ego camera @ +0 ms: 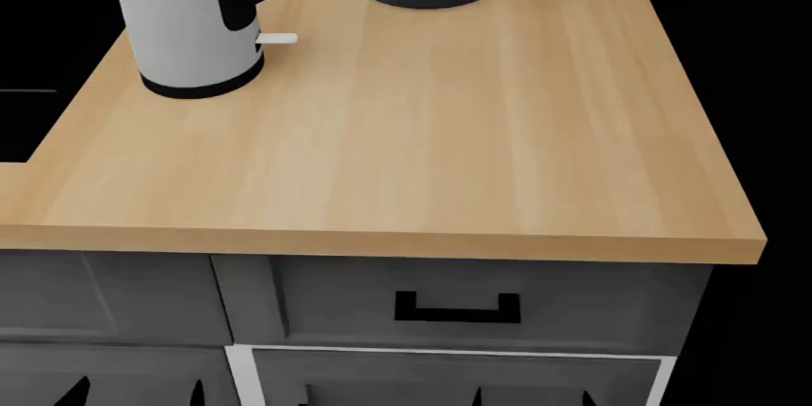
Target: Press the button to open the lid of the electric kettle.
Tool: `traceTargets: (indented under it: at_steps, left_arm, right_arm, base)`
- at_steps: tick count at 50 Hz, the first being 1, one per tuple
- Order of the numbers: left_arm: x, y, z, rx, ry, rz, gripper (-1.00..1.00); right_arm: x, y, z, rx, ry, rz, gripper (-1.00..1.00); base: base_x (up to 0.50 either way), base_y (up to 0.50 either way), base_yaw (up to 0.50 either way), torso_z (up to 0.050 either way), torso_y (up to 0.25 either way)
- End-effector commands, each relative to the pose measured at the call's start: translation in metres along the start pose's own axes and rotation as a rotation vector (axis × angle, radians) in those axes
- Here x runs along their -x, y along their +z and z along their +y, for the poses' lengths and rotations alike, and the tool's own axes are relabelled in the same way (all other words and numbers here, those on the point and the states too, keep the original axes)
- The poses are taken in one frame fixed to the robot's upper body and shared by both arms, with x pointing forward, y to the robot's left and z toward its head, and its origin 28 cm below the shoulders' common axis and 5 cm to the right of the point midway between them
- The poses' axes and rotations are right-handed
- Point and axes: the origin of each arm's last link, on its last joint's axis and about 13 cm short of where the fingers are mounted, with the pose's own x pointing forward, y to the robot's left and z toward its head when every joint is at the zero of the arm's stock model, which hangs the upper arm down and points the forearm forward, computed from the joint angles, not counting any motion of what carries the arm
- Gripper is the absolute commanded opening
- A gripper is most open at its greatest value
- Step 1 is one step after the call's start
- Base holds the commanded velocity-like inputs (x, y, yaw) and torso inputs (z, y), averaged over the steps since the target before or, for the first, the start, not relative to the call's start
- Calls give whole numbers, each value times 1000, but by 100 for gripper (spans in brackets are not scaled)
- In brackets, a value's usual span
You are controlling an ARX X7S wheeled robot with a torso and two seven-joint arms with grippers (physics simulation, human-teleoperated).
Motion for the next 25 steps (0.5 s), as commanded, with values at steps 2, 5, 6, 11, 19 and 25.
traceTargets:
  at_steps: [2, 5, 6, 11, 19, 25]
  left_arm:
    - [-1, 0, 0, -6, 10, -10, 100]
    - [-1, 2, 1, 11, 15, -17, 100]
    - [1, 3, 2, 28, 8, -46, 100]
    - [3, 5, 2, 30, -18, -49, 100]
    - [-2, 23, 7, 60, 23, -88, 100]
    - [-27, 117, 12, 140, 61, -270, 100]
  right_arm:
    - [0, 0, 2, 15, 2, -2, 100]
    - [-1, 0, 1, 10, -1, -7, 100]
    - [-1, 0, 0, 4, -12, -8, 100]
    - [-1, 0, 0, 1, -25, -11, 100]
    - [0, 18, -1, -26, 4, -51, 100]
    - [-10, 126, -8, -29, 48, -273, 100]
  base:
    - [0, 0, 0, 0, 0]
    - [0, 0, 0, 0, 0]
    - [0, 0, 0, 21, 0]
    - [0, 0, 0, 50, 0]
    - [0, 0, 0, 50, 0]
    - [0, 0, 0, 50, 0]
